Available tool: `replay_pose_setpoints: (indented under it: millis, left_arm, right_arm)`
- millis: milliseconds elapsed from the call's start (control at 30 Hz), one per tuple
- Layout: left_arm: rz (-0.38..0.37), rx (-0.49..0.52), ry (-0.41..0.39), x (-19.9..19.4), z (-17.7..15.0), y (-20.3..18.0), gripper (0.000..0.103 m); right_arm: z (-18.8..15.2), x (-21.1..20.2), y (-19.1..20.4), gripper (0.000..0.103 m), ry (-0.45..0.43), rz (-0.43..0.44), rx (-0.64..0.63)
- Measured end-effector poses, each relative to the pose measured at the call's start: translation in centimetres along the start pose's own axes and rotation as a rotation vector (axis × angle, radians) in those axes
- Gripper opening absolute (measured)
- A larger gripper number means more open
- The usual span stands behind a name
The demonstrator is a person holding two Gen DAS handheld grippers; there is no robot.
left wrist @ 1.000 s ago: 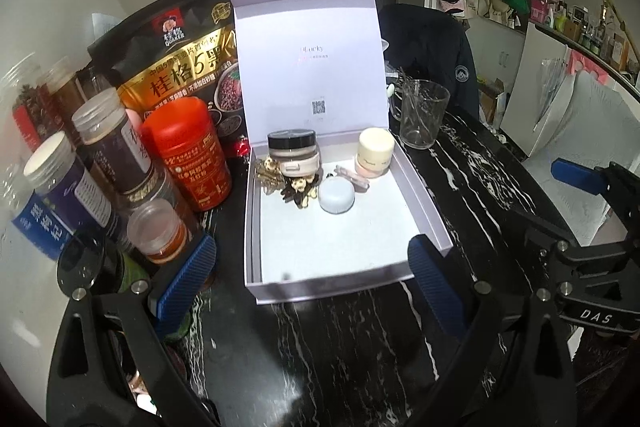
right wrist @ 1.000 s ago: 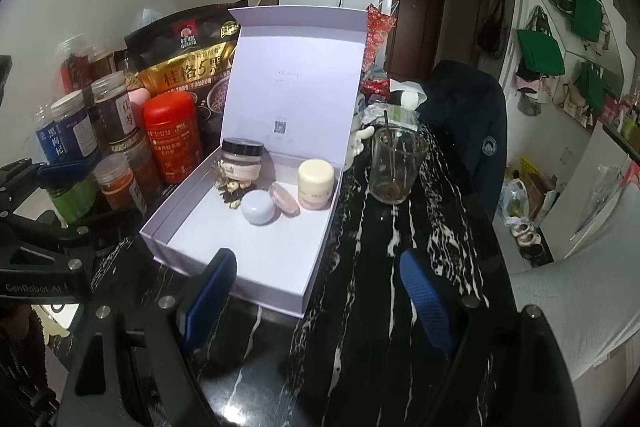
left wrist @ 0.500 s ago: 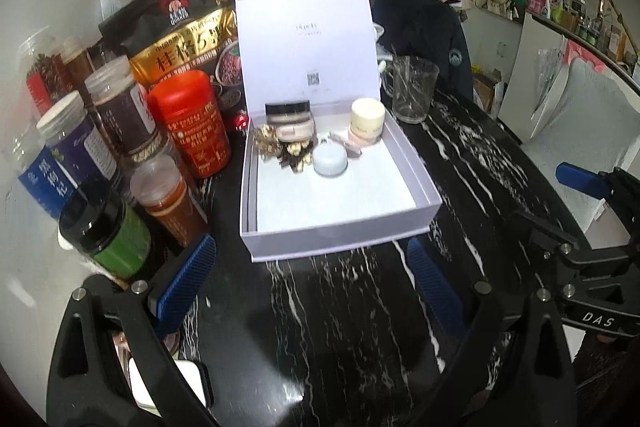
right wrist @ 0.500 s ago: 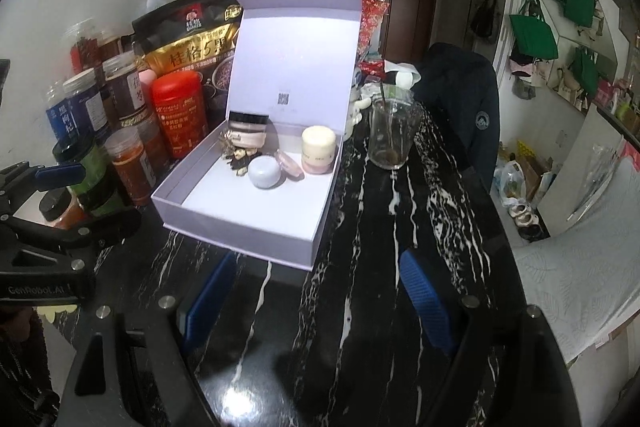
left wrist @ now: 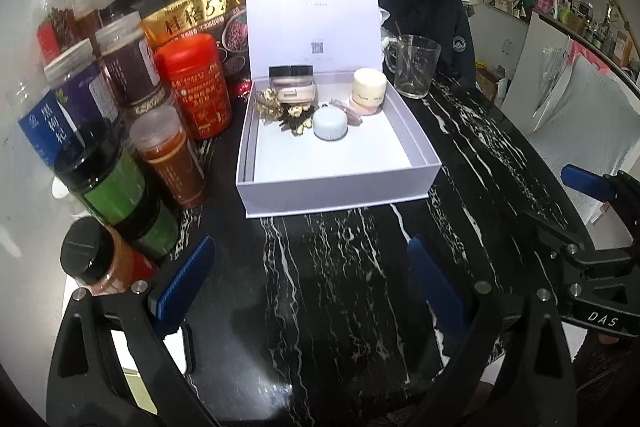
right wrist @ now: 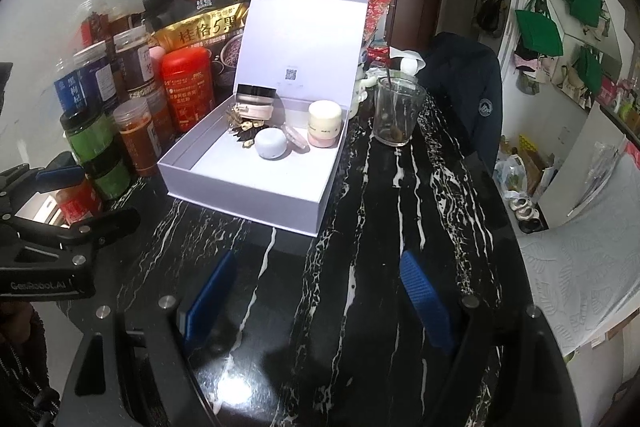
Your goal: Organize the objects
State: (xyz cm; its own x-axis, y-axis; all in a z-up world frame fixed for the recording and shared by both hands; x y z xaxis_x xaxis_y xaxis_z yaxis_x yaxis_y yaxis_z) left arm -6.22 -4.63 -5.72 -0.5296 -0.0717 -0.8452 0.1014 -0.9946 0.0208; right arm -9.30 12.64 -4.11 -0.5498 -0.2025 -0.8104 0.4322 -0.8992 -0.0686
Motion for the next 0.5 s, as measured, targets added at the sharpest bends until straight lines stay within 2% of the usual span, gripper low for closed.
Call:
replay_pose_setpoints:
  millis: [500]
  left_arm:
    - [0.025,0.015,0.003,0.09,-0.95,-0.55,0.097]
  right_arm:
    - [-0.81,-0.07,-0.49,0.085,-0.010,0.012,0.001]
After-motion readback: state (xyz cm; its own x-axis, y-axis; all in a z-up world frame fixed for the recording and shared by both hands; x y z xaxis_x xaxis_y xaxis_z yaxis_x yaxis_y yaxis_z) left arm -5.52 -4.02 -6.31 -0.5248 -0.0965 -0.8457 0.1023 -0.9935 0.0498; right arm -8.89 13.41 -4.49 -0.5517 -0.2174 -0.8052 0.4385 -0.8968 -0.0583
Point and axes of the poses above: each gripper's, at about its wrist camera, not at the fingertips, and x roughly the way its jaws point, y to its left, z to its top, the point moved 7 cm from there along x, roughly the way its jaws point, and after that the axes turned 10 degrees about y, right-handed, at the moved point
